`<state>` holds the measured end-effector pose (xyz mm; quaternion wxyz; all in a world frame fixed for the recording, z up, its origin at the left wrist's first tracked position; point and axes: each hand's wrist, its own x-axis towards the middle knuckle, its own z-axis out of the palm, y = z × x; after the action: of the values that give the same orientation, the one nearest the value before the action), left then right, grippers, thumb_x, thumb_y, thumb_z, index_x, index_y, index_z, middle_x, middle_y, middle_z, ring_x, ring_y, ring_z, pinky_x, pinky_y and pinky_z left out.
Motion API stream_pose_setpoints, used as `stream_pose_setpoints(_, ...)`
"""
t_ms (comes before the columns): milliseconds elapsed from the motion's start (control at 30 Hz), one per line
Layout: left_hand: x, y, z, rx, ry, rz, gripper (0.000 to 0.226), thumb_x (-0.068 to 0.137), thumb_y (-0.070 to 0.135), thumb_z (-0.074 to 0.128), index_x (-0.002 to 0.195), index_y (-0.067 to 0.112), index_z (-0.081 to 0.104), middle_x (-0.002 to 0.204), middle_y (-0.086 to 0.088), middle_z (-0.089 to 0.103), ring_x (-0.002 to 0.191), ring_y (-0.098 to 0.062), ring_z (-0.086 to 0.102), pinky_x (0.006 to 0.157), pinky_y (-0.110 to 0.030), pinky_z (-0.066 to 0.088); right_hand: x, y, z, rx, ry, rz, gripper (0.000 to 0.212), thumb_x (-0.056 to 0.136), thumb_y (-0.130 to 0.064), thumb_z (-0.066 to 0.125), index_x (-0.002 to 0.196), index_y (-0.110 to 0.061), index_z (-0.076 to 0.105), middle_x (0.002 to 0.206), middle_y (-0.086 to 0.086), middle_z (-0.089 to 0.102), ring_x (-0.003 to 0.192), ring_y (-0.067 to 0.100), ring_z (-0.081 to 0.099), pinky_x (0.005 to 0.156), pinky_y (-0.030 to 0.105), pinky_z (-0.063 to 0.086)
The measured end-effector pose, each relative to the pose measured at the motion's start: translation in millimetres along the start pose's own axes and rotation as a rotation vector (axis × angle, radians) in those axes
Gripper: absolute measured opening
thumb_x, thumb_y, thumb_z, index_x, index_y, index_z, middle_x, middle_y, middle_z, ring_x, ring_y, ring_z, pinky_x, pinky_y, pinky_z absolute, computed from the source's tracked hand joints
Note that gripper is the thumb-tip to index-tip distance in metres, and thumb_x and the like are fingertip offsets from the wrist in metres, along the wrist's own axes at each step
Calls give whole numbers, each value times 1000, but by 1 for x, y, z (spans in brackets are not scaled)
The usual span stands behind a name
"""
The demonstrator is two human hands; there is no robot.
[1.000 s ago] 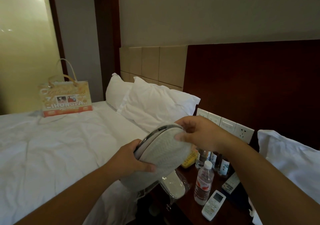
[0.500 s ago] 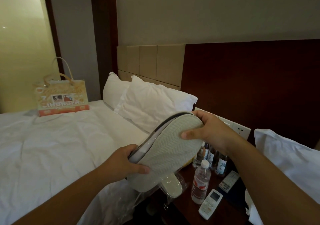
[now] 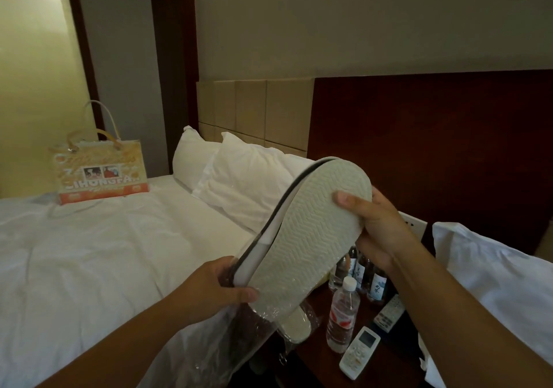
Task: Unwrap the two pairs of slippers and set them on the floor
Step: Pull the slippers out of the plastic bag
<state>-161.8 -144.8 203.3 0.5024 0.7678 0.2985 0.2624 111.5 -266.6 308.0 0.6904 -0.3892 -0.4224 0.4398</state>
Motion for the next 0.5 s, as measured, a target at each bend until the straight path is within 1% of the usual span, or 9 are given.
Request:
stream_pose_setpoints(67, 1, 2, 3, -32, 14, -5, 38, 68, 23, 87, 101, 23, 70, 99, -5, 75, 92, -20, 72, 82, -35, 60, -3, 5, 1, 16, -106, 6, 59, 77, -12, 78, 131, -12, 55, 128, 16, 63, 115, 34, 63, 85, 50, 55)
stream_pose_setpoints(133, 2, 3, 5, -52, 15, -4, 39, 70, 22, 85, 105, 23, 69, 102, -5, 75, 94, -21, 71, 87, -41, 58, -5, 9, 2, -18, -164, 29, 57, 75, -8, 77, 128, -9, 58, 127, 16, 64, 115, 34, 62, 86, 46, 55)
stream_pose_setpoints(200, 3, 4, 7, -66, 17, 4, 43, 70, 25, 85, 109, 22, 67, 104, -6, 74, 96, -22, 70, 89, -44, 57, -6, 12, 3, -138, -202, 53, 58, 71, -3, 77, 126, -7, 59, 125, 16, 65, 115, 33, 62, 89, 46, 54)
stream_pose_setpoints(267, 3, 4, 8, -55, 24, 14, 52, 63, 35, 86, 109, 21, 67, 105, -7, 73, 97, -24, 70, 89, -45, 56, -7, 16, 5, -293, -188, 61, 57, 66, -1, 79, 121, -8, 63, 120, 13, 69, 112, 30, 65, 91, 45, 54)
stream_pose_setpoints(300, 3, 4, 9, -53, 24, 14, 55, 60, 39, 87, 108, 20, 67, 103, -8, 74, 96, -24, 70, 88, -43, 57, -7, 16, 6, -337, -154, 65, 57, 64, -2, 81, 118, -9, 65, 118, 11, 70, 111, 29, 66, 92, 44, 53)
stream_pose_setpoints(367, 2, 3, 8, -50, 23, 14, 54, 57, 39, 89, 103, 19, 68, 98, -7, 75, 90, -23, 72, 82, -36, 60, -6, 15, 5, -322, -95, 55, 57, 63, -6, 85, 117, -12, 66, 117, 7, 71, 110, 26, 66, 91, 43, 53)
stream_pose_setpoints(433, 1, 1, 7, -9, 28, 24, 44, 59, 36, 89, 94, 19, 69, 89, -4, 76, 81, -17, 73, 73, -26, 60, -3, 11, 3, -245, -62, 9, 55, 67, -12, 83, 119, -14, 65, 120, 7, 70, 111, 25, 66, 92, 43, 51)
stream_pose_setpoints(500, 1, -2, 5, 16, 52, 28, 31, 63, 27, 88, 86, 18, 69, 80, -3, 74, 72, -14, 70, 69, -22, 56, -1, 8, 0, -169, -31, -18, 55, 71, -18, 81, 123, -13, 63, 123, 8, 68, 113, 26, 65, 94, 45, 50)
